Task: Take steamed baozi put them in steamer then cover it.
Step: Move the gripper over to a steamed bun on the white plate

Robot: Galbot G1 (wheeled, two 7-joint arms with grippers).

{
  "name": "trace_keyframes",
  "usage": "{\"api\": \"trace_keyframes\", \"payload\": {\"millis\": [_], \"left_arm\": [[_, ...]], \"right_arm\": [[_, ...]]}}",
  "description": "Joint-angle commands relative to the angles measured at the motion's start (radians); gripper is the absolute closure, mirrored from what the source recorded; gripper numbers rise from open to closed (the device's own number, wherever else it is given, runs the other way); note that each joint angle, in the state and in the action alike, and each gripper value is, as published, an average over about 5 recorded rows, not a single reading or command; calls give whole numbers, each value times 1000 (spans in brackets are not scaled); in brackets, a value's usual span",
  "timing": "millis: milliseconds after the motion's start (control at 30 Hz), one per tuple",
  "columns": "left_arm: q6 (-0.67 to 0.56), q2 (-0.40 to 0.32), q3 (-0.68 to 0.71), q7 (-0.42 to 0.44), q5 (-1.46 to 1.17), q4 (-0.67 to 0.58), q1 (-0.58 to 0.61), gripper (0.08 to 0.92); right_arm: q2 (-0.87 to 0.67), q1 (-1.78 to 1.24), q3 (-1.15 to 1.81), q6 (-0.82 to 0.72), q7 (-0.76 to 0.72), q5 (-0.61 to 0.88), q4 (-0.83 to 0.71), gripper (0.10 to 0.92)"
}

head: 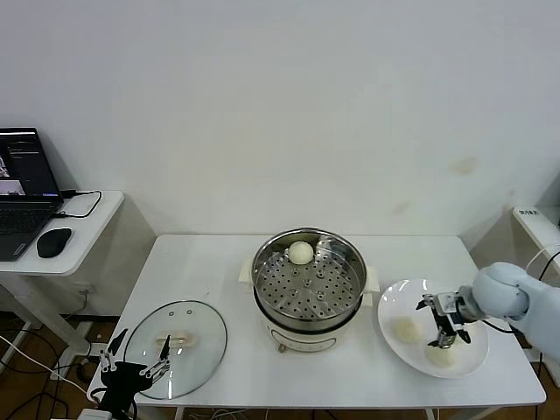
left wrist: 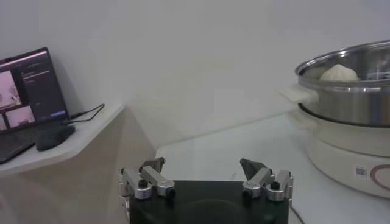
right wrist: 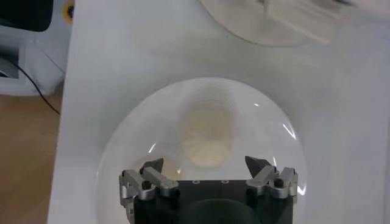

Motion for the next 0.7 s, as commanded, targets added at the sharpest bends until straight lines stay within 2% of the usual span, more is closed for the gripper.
{"api": "trace_keyframes", "payload": {"millis": [33,467,700], "left_arm": [[0,-1,-1,0,1,1,-1,177],[-1,-2,2,1,2,7,-3,177],[0,-4,4,1,2,7,-8,177]], "right_arm": [[85,-58,41,2,18,-37,-95,203],[128,-68,45,-10,32,-36,-120,208],[132,-70,41,-19,29,-37,-124,306]]}}
